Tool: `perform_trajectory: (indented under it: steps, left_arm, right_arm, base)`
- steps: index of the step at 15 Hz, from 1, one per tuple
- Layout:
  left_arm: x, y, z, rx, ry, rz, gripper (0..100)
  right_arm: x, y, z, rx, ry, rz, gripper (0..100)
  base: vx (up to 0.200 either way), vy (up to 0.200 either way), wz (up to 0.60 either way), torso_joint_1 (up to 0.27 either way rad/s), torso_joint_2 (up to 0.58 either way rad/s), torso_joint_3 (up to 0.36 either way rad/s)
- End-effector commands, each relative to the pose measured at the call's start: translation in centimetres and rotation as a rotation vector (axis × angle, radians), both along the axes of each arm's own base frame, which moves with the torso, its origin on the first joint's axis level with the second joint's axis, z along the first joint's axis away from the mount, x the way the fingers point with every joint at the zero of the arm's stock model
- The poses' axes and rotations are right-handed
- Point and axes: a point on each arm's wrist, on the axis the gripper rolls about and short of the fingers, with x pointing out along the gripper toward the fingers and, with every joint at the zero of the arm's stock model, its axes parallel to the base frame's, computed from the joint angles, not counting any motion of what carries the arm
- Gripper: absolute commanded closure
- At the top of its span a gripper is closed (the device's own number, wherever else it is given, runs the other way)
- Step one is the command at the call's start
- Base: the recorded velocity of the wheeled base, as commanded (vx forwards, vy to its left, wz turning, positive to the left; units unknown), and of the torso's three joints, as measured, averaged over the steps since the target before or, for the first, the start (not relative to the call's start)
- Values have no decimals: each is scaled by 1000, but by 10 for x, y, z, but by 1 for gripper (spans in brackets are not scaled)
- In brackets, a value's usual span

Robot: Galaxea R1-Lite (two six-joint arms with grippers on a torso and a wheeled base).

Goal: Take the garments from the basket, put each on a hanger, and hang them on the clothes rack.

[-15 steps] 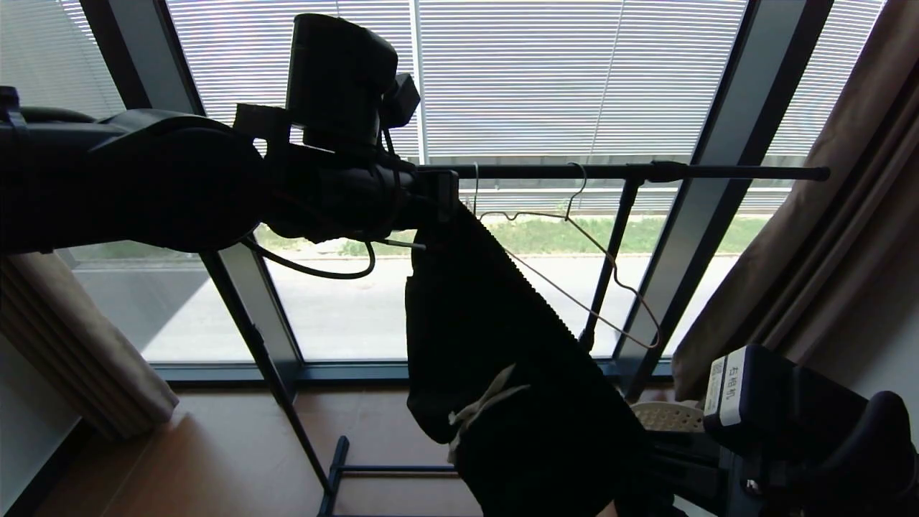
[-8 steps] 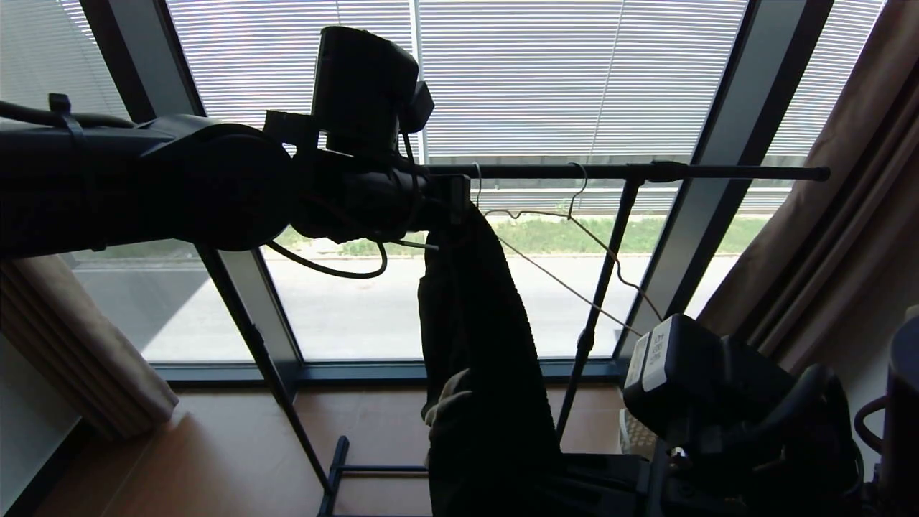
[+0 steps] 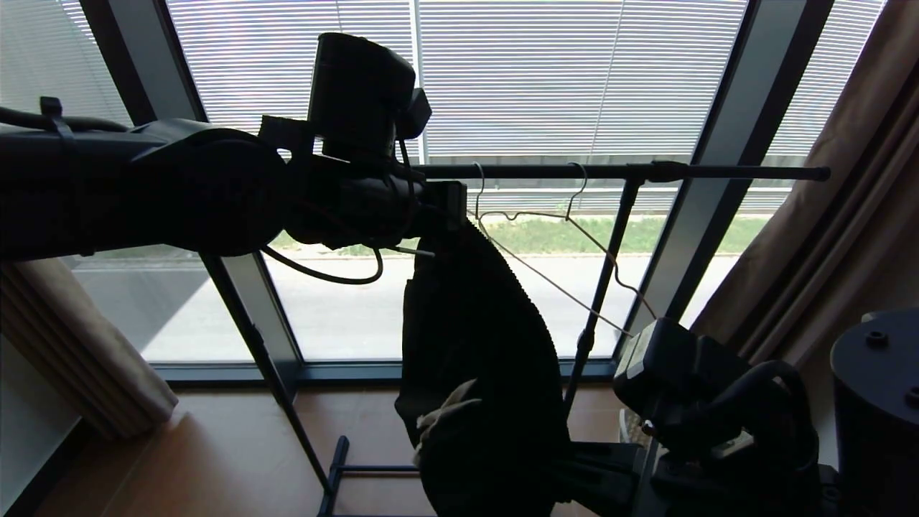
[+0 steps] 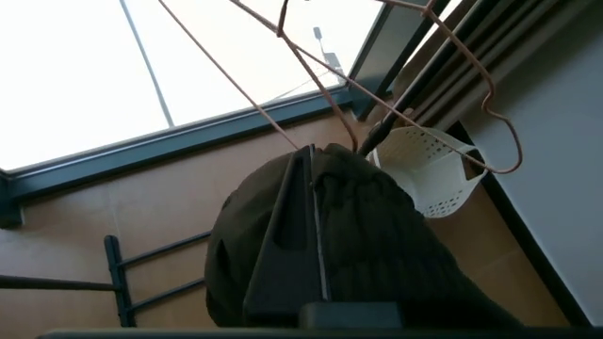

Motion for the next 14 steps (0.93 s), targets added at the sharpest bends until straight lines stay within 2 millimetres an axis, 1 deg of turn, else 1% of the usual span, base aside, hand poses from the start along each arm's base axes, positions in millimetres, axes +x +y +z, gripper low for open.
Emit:
perform_trajectory:
  steps: [1, 2, 4, 7, 8, 10, 11, 12, 14]
  left_arm:
    - [-15, 13, 9, 0, 1, 1, 100]
    - [-22, 18, 9, 13, 22, 0, 100]
    - [-37, 29, 12, 26, 48, -12, 100]
    - [-62, 47, 8, 54, 69, -26, 100]
    - [-81, 61, 0, 88, 88, -52, 100]
    - [-102, 72, -11, 106, 125, -94, 100]
    - [-114, 71, -21, 125, 150, -124, 100]
    - [-126, 72, -32, 149, 180, -154, 100]
    - [-140, 66, -47, 179, 222, -208, 100]
  right_arm:
    - [12, -44, -3, -10, -13, -175, 100]
    - [20, -55, -6, -26, -24, -239, 100]
    - [39, -67, 0, -23, -50, -339, 100]
    - [77, -68, 13, -20, -71, -461, 100]
    - [101, -61, 18, -34, -94, -520, 100]
    - [125, -46, 25, -26, -119, -550, 100]
    - [139, -37, 29, -14, -131, -554, 100]
    - [157, -25, 35, 0, -152, -567, 100]
    - [182, -9, 42, 23, -190, -603, 100]
  base:
    - [0, 0, 0, 0, 0, 0]
    - [0, 0, 0, 0, 0, 0]
    - [0, 0, 0, 0, 0, 0]
    - [0, 0, 0, 0, 0, 0]
    - [0, 0, 0, 0, 0, 0]
    - [0, 0, 0, 0, 0, 0]
    - [0, 0, 0, 0, 0, 0]
    - [0, 0, 0, 0, 0, 0]
    - [0, 0, 0, 0, 0, 0]
